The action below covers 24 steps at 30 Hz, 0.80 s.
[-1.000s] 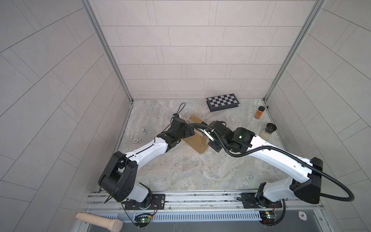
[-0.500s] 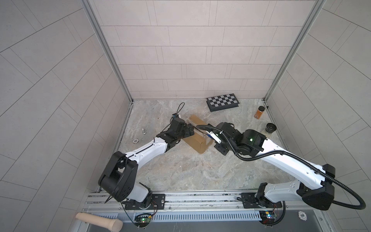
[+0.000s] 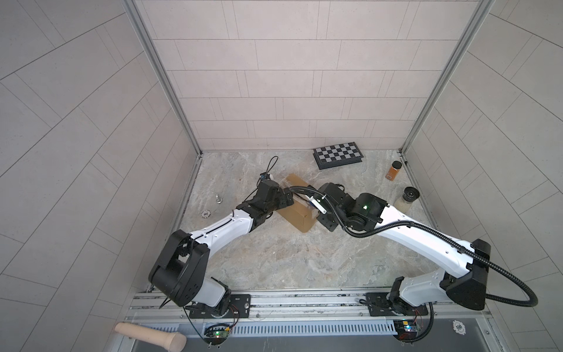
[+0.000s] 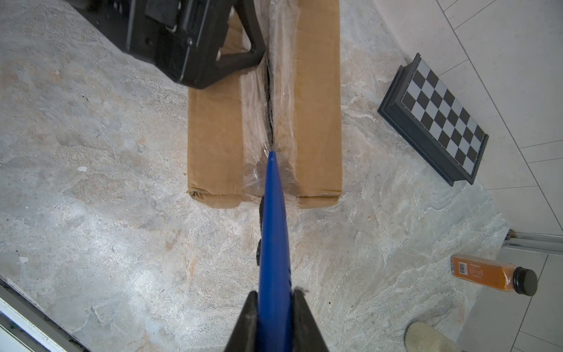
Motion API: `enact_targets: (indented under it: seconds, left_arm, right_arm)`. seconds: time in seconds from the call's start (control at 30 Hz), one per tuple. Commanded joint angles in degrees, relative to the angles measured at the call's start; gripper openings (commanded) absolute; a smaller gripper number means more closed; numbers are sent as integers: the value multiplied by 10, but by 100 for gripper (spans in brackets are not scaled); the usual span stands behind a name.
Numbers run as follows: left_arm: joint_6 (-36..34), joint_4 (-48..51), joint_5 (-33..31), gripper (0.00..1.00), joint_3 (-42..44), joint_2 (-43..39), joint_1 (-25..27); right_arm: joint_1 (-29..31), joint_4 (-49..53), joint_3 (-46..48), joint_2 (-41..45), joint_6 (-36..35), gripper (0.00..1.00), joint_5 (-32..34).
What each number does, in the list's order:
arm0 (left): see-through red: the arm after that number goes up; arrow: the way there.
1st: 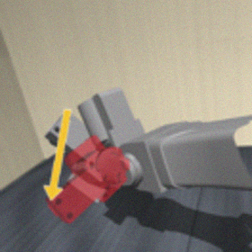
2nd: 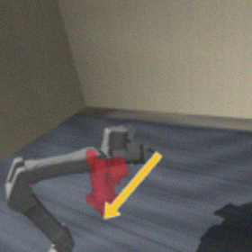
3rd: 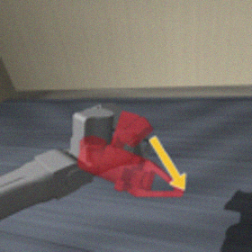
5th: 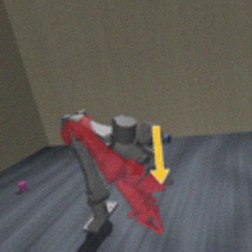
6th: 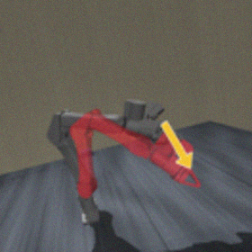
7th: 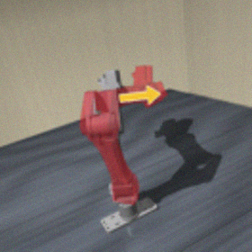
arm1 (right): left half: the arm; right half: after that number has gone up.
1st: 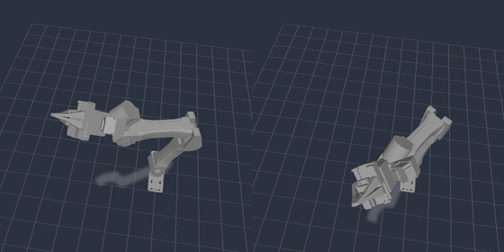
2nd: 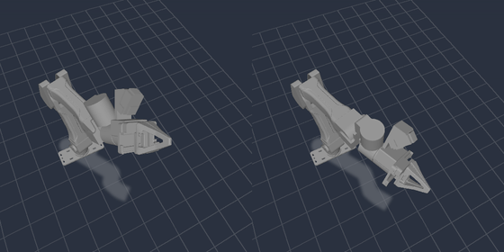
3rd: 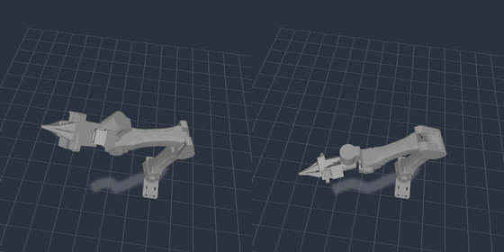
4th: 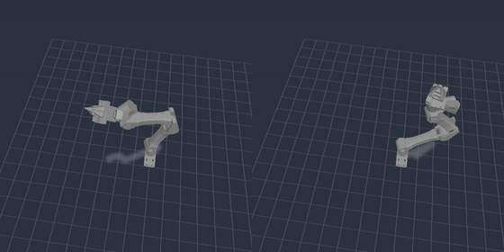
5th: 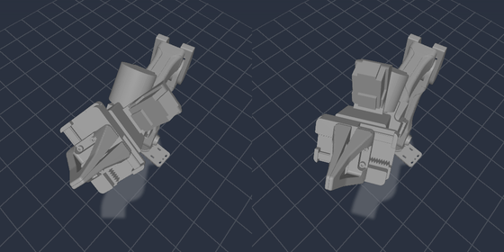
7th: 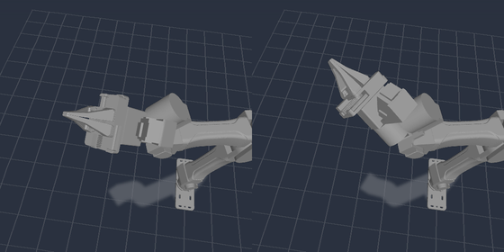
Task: Unpack the express box
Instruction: 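Continue slicing the seam toward the box's near edge with the right gripper, then pull the knife past the near edge of the box with the right gripper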
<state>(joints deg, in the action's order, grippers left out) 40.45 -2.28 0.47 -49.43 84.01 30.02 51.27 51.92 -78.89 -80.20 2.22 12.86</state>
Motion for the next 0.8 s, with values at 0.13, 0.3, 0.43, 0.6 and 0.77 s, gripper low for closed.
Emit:
enact_targets:
  seconds: [0.13,0.3,0.43,0.6,0.77]
  left_arm:
    - [2,69,-33,96,31,25,-40]
    - [-3,66,-28,96,35,22,-50]
    - [-1,62,-21,95,31,25,-49]
    - [-4,51,-11,95,32,20,-49]
    - [-6,41,-2,95,32,19,-45]
  right_arm:
    - [-10,106,9,52,-1,0,-3]
    - [-10,138,22,77,6,0,-17]
    - [-9,124,35,73,5,0,-32]
    - [-9,75,39,54,6,0,-42]
    - [-9,28,18,15,7,0,-54]
